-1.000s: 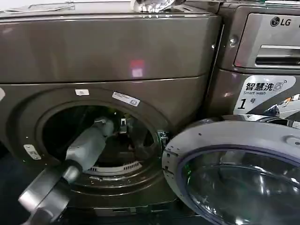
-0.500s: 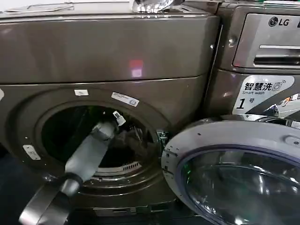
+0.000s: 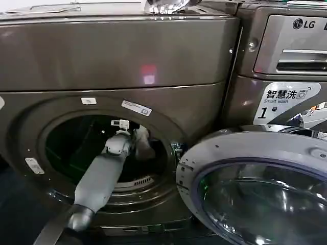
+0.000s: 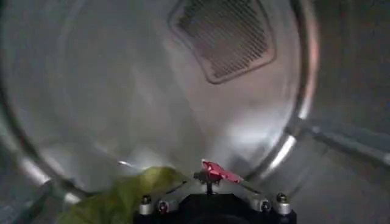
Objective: Grasp the clothes from the dryer.
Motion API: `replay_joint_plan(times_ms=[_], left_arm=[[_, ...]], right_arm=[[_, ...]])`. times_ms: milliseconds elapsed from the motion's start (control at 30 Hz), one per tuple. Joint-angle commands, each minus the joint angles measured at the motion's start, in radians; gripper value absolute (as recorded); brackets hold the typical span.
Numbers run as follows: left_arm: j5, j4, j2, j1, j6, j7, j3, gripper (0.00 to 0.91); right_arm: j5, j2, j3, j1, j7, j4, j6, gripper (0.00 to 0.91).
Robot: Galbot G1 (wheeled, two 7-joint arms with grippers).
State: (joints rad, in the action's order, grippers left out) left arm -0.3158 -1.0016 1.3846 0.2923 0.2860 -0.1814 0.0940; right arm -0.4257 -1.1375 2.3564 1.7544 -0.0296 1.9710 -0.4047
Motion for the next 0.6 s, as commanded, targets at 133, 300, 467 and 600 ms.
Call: replay_joint_plan(times_ms=[133, 300, 467, 600], left_arm=[[-0.126, -0.110, 0.015, 0.036, -0.006, -0.199, 0.027, 0.000], [-0.118, -0.107, 0.019, 0.035, -0.011, -0.199, 0.024, 0.000], [-0.110, -0.099, 0.019, 0.033, -0.012, -0.193, 0.021, 0.000], [-0.105, -0.100, 0.014, 0.035, -0.013, -0.187, 0.021, 0.000]], right_arm=[[0.001, -0.001, -0.003, -0.003, 0.000, 0.002, 0.001, 0.907], [0.000, -0.001, 0.002, 0.001, -0.002, -0.005, 0.000, 0.907], [0.000, -0.002, -0.005, -0.004, -0.001, 0.001, 0.001, 0.907], [0.002, -0.002, -0.003, -0.002, 0.000, 0.000, 0.001, 0.907]])
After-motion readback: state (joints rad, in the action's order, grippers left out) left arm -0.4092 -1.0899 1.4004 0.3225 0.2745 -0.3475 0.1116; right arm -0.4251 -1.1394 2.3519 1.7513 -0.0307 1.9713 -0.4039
